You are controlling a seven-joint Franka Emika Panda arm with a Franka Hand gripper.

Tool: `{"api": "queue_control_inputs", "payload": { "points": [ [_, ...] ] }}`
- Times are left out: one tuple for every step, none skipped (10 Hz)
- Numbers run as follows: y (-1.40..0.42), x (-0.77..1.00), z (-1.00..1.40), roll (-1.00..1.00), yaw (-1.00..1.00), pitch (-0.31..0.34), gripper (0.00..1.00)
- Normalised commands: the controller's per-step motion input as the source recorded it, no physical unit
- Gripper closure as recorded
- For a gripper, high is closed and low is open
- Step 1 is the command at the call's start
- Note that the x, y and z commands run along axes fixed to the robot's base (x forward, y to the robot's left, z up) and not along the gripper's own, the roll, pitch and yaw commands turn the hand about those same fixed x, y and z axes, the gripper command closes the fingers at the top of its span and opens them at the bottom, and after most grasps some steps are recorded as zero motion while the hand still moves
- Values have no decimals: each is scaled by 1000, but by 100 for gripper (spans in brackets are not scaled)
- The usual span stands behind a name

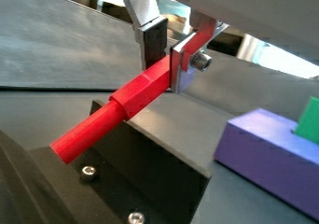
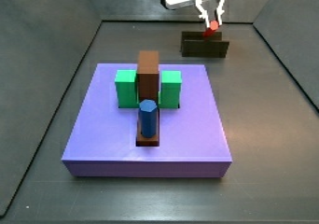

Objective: Pick up the red object. Move up. Place the red object on the fixture. Regrasp the red object. Move to above the board. Insert the red object.
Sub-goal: Place the red object on the fixture.

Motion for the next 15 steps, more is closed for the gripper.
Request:
{"api": "queue_control_inputs", "payload": {
  "points": [
    [37, 311, 0, -306, 243, 197, 100],
    [63, 149, 0, -286, 177, 109, 100],
    [63, 0, -86, -143, 0, 0, 100],
    [131, -169, -103, -186, 0, -54, 100],
    [180, -177, -137, -226, 0, -109, 100],
    [151, -166, -160, -237, 0, -114, 100],
    [54, -137, -191, -191, 0, -114, 100],
    [-6, -14, -223, -131, 63, -94, 100],
    [-89, 0, -189, -103, 91, -54, 100],
    [-17, 0, -151, 0, 29, 0, 100],
    [-26, 0, -117, 266, 0, 49, 100],
    [0, 0, -117, 263, 0, 43, 100],
    [0, 0, 0, 117, 0, 0, 100],
    [0, 0, 0, 9, 0, 0, 100],
    [0, 0, 0, 17, 0, 0, 100]
  ]
}}
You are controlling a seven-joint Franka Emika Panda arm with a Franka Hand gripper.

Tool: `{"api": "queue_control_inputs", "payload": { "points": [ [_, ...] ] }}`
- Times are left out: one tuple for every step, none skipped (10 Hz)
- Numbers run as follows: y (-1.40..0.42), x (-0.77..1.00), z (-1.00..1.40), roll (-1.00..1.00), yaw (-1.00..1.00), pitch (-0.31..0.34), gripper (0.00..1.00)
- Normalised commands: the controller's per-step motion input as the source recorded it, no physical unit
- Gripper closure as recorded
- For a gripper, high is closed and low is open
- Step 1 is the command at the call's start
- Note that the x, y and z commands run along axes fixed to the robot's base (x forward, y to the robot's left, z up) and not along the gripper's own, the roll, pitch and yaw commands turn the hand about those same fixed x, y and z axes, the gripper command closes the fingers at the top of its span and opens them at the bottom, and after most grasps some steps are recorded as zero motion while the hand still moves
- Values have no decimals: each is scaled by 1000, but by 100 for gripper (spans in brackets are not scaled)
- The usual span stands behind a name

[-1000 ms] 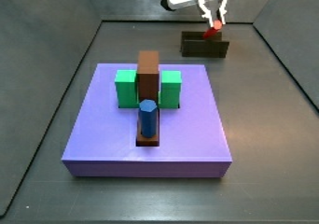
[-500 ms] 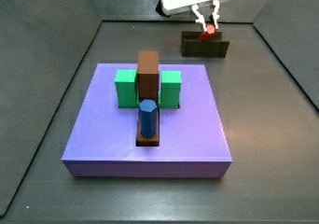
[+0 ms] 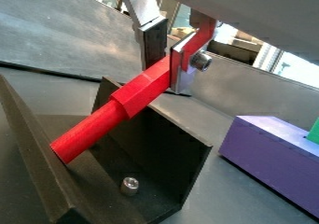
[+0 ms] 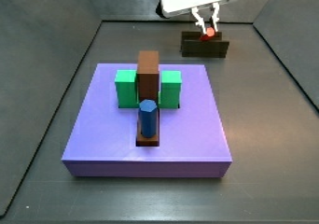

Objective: Pick up the red object. Move up. Place the red object on the fixture. Regrasp the red object. Move to above the board. Insert the red object.
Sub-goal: Place the red object on the fixture, then regrasp the red object.

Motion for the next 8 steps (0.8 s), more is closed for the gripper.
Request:
{"api": "queue_control_inputs", "payload": {
  "points": [
    [0, 0, 0, 0, 0, 0, 0],
    [-97, 26, 546, 1000, 49, 129, 0],
    [-83, 40, 477, 1000, 40, 211, 0],
    [-43, 14, 371, 1000, 51, 263, 0],
    [-31, 77, 271, 1000, 114, 334, 0],
    [-46, 129, 211, 1000, 146, 377, 0],
    [-74, 123, 160, 1000, 149, 391, 0],
    [-74, 140, 151, 1000, 157, 394, 0]
  ]
}}
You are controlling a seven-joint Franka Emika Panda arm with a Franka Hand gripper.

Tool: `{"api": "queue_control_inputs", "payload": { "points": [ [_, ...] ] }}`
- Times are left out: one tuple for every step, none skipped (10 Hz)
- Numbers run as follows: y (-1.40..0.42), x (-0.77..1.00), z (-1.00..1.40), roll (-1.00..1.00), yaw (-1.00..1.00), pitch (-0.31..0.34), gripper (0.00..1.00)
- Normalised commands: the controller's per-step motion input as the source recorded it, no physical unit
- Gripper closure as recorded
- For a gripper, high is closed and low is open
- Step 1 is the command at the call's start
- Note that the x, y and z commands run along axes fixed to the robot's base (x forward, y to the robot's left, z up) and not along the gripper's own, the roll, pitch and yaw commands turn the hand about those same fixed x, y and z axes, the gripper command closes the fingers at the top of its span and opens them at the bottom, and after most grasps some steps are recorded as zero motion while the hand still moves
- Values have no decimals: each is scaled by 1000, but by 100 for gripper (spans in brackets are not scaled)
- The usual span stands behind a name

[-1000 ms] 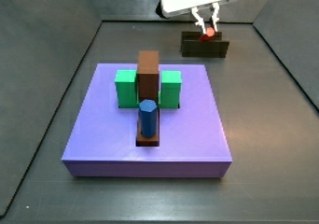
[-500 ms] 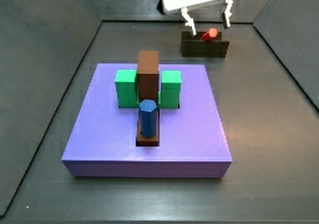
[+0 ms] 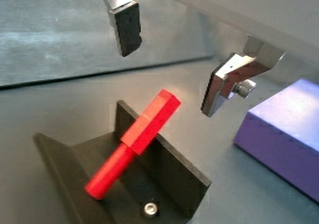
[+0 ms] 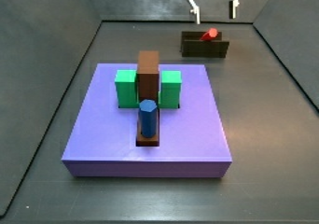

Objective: Pick up the red object. Move up. Place the red object on the fixture. Regrasp the red object. Move to above the board. Insert the red object.
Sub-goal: Regrasp the red object.

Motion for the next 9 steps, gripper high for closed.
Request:
{"api": "queue_control_inputs", "payload": {
  "points": [
    [-66, 186, 160, 1000, 151, 389, 0],
    [-69, 200, 166, 1000, 151, 389, 0],
    [-63, 229, 134, 1000, 166, 420, 0],
    [-54, 231, 140, 1000, 160, 426, 0],
    [-49, 186, 129, 1000, 174, 443, 0],
    [-51, 194, 137, 1000, 166, 440, 0],
    [-40, 171, 131, 1000, 163, 463, 0],
    [-51, 123, 126, 1000, 180, 474, 0],
    [-71, 140, 100, 1000, 183, 466, 0]
  ]
}}
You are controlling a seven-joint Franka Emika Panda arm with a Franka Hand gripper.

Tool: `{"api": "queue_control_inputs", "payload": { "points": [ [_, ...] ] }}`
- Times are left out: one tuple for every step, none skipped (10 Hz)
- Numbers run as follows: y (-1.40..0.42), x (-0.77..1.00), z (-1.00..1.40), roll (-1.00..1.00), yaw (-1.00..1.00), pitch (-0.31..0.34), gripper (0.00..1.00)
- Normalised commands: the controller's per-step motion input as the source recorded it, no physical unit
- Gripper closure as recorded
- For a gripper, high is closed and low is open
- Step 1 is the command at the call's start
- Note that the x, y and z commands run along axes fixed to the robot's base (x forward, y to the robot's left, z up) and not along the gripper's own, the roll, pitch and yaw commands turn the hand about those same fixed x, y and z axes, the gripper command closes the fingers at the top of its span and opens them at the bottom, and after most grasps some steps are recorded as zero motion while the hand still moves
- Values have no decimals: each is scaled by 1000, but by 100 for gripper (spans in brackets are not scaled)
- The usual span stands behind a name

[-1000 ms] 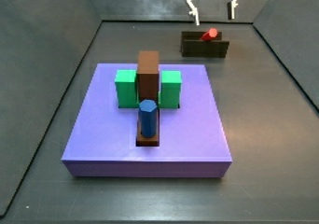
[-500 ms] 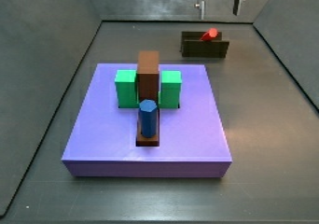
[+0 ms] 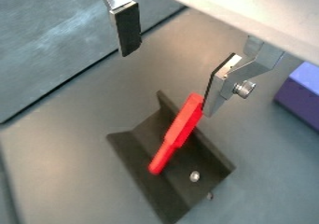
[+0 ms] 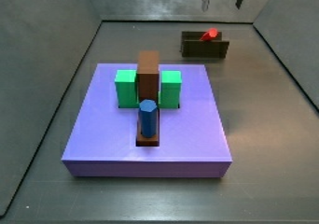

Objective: Pick up the red object. Move up. Place the red object on the fixture. Regrasp the red object. Move to above the board. Insert the red object.
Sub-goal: Regrasp the red object.

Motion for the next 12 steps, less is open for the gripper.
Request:
{"api": "queue_control_inputs", "payload": {
  "points": [
    [-97, 217, 37, 1000, 194, 423, 0],
    [-169, 197, 0, 1000, 197, 366, 0],
    [-194, 234, -20, 1000, 151, 406, 0],
    [-231, 277, -80, 1000, 211, 397, 0],
    [-240, 220, -117, 991, 249, 374, 0],
    [-197, 177, -246, 889, 274, 297, 0],
    [-171, 140, -294, 803, 394, 254, 0],
    [-74, 51, -386, 417, 337, 71, 0],
    [34, 0, -129, 294, 94, 74, 0],
    [0, 0, 0, 26, 0, 0, 0],
    [0, 0, 0, -20, 0, 0, 0],
    [0, -71, 9, -14, 0, -140, 0]
  ]
}}
